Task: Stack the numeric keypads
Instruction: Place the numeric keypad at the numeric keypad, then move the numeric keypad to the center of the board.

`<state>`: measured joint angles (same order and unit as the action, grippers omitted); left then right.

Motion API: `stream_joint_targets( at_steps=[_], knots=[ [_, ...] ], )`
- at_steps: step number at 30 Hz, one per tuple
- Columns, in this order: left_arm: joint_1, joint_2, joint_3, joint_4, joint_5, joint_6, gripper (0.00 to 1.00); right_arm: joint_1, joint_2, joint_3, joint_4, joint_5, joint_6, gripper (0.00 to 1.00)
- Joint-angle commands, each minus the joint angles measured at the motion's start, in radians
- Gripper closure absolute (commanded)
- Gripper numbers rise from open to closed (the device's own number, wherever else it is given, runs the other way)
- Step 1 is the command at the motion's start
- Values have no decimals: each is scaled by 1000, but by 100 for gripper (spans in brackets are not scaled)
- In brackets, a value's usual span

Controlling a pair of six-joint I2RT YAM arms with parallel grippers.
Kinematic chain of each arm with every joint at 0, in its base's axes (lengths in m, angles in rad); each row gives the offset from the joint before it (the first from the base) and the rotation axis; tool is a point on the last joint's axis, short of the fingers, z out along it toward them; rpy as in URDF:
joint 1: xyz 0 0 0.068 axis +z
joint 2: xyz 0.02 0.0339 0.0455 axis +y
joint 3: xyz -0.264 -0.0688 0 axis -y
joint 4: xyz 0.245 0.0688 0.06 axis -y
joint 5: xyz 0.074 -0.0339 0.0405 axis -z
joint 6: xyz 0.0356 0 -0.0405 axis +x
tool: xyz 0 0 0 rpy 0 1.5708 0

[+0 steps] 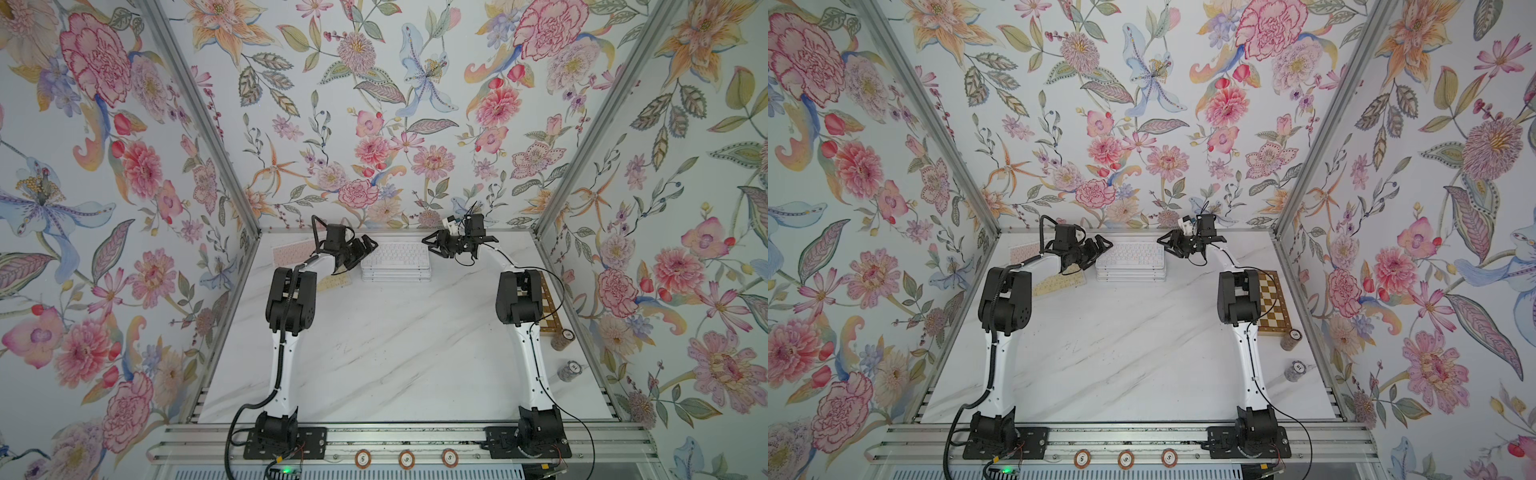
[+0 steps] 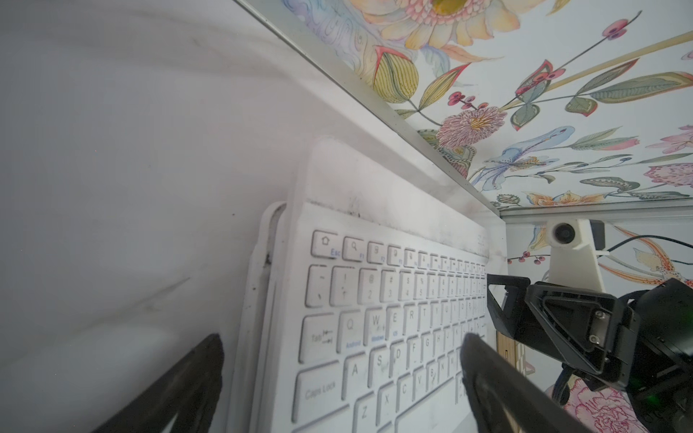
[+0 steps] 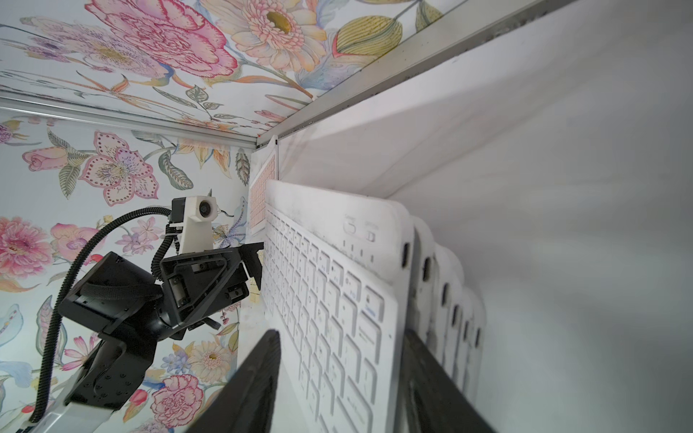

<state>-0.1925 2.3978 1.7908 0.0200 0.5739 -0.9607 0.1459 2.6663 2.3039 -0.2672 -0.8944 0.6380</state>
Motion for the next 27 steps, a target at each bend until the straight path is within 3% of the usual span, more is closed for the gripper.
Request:
stream_joint_targets(
  at_steps=[1,5,11,20,23,27],
  knots=[
    [5,-45,-18,-4,24,4,1,-19,-71,20,-40,21,-44,42],
    [10,-74,-23,-27,17,28,1,-31,-107,-4,-41,31,-56,30],
    [43,-163,38,-233,-64,181,1,-42,-240,-121,-40,73,-98,1],
    [107,-294,49,-593,-408,448,0,68,-602,-553,32,225,-217,1],
    [126,-295,12,-596,-453,499,1,135,-691,-685,93,272,-225,1],
    [138,-257,6,-570,-468,544,0,224,-735,-734,96,303,-241,1]
  ],
)
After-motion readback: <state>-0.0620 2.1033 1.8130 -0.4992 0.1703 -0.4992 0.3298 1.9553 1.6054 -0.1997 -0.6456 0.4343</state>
